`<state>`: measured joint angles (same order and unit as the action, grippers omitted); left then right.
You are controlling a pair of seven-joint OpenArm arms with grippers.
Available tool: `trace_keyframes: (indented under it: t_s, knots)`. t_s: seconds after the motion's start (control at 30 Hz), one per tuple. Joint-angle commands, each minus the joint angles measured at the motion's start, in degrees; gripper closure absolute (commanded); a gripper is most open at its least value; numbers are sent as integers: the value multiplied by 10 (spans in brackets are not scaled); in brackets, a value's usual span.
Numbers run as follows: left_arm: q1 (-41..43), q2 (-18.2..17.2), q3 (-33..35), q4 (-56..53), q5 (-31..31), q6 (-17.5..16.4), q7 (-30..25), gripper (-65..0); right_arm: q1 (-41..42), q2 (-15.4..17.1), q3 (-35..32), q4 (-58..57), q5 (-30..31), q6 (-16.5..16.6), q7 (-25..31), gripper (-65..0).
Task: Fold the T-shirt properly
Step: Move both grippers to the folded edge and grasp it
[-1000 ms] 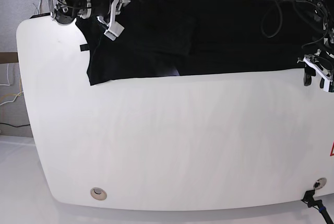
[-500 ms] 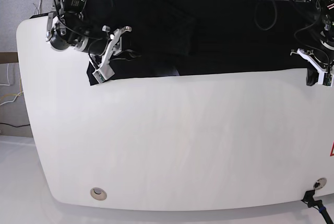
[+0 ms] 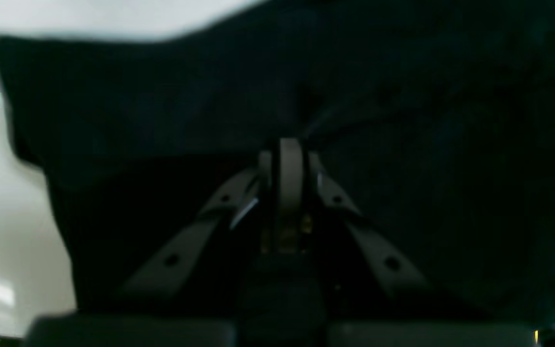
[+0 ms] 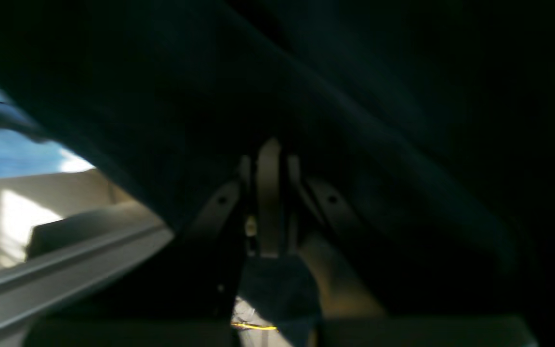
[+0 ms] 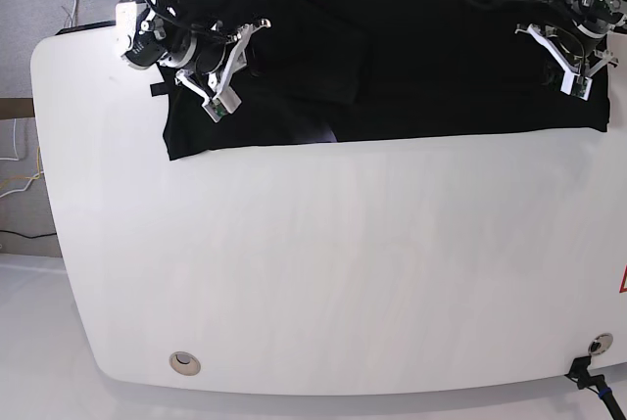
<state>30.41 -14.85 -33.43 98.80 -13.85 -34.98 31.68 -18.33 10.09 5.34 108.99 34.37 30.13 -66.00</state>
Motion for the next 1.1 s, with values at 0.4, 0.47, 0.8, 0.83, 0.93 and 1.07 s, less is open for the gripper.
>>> trace_keyframes:
  t_s: [0.4,0.47,0.8,0.83,0.93,1.07]
  knots:
    - [-131,-11,81,-149,56,3,-10,0,68,50,2,-180,-56,4,121,0]
    - [-145,-11,82,-162,56,3,-10,0,87,60,2,-216,-53,4,134,0]
    - [-179,-15,79,-107,47,-15,-7,-8,108,70,1,-238,-56,4,150,0]
    - [-179,-15,79,-101,35,-26,-3,-122,112,70,1,-238,-54,4,150,0]
    - [-190,-28,45,-65,-15,-41,55,-386,113,69,1,-238,-53,4,150,0]
    - [-220,-30,13,-30,-35,-41,106,-369,114,69,0,-238,-54,4,150,0]
